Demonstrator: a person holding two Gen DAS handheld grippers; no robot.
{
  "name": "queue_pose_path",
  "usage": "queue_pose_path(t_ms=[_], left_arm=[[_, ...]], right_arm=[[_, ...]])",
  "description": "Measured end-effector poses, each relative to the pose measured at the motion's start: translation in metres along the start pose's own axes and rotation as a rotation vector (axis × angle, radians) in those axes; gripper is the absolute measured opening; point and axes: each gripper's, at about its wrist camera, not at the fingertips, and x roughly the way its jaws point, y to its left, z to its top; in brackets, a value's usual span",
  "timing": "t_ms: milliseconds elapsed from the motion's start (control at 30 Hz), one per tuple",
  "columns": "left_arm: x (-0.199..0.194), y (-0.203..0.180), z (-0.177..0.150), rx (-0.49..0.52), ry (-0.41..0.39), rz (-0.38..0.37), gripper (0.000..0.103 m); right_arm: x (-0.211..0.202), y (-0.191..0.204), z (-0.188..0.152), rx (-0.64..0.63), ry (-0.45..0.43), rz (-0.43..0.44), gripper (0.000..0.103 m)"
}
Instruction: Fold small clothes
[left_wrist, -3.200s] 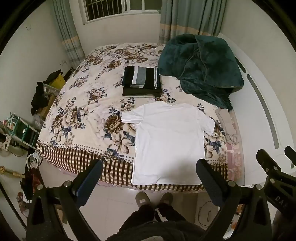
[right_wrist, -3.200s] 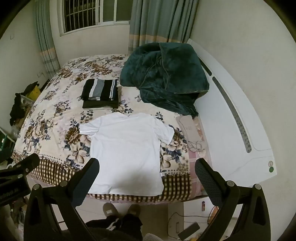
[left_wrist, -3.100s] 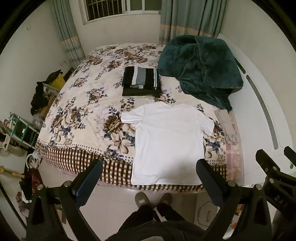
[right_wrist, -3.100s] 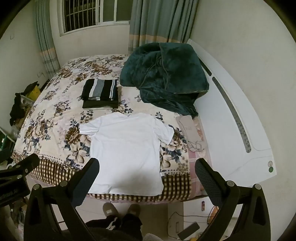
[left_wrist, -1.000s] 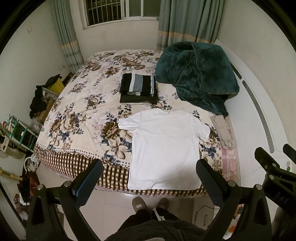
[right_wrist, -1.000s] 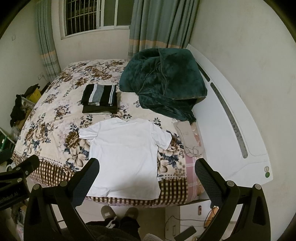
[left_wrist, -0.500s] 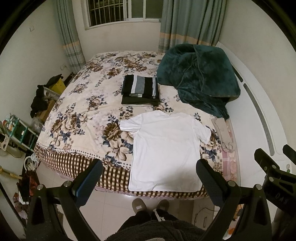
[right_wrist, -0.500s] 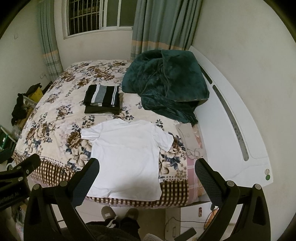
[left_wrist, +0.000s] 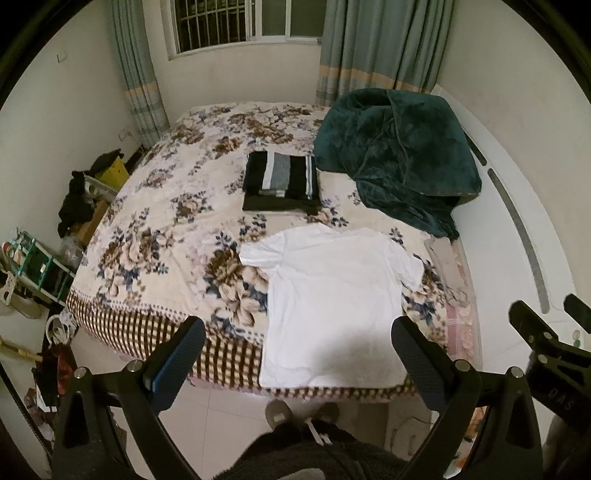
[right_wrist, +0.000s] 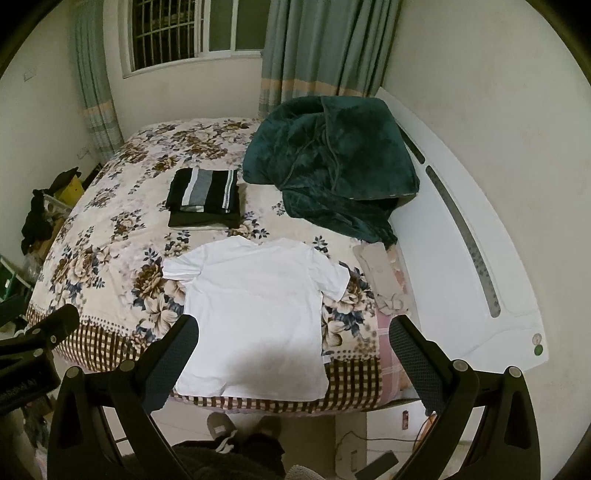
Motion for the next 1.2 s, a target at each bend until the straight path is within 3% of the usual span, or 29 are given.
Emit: queue_pose_path(t_ms=[133,233,333,533,767,867,967,1067,1100,1167,1200], left_arm=[[0.047,0.005,0.019,0.012,-0.016,0.039,0.103],[0.096,0.004,0.030,0.028,-0.024,0.093,0.103],[0.149,0.002,0.033,0.029,0.005,0.128,0.103],[0.303,-0.028,0.040,0.015,0.167,0.204,0.103],[0.466,-0.049,0.027,-0.043,0.361,0.296,0.103],[0.530,-0.054,0.017,-0.069,0.424,0.301,0.103],[0.576,-0.052,0.010,-0.096,0.461,0.304,0.103],[0.616,-0.048,0.002,-0.137,0.495,0.304,0.103],[0.624,-0.046,0.002,-0.151,0.500,0.296,0.103],[0.640,-0.042,0.000,-0.185,0.508,0.277,0.103],[0.646,-0.041,-0.001,-0.198,0.513,0.268,0.103]], right_arm=[[0.041,-0.010,0.003,0.069,0.044,-0.013,0.103],[0.095,-0.031,0.002,0.157,0.096,-0.043,0.103],[0.168,-0.062,-0.004,0.264,0.159,-0.066,0.103],[0.348,-0.143,-0.037,0.485,0.300,-0.101,0.103],[0.580,-0.228,-0.093,0.846,0.474,0.010,0.101],[0.667,-0.246,-0.124,1.019,0.526,0.066,0.099],[0.725,-0.241,-0.152,1.191,0.545,0.134,0.095],[0.772,-0.237,-0.173,1.362,0.514,0.232,0.081],[0.784,-0.234,-0.175,1.399,0.494,0.253,0.068],[0.793,-0.230,-0.172,1.437,0.426,0.255,0.054],[0.795,-0.228,-0.169,1.450,0.393,0.259,0.033]])
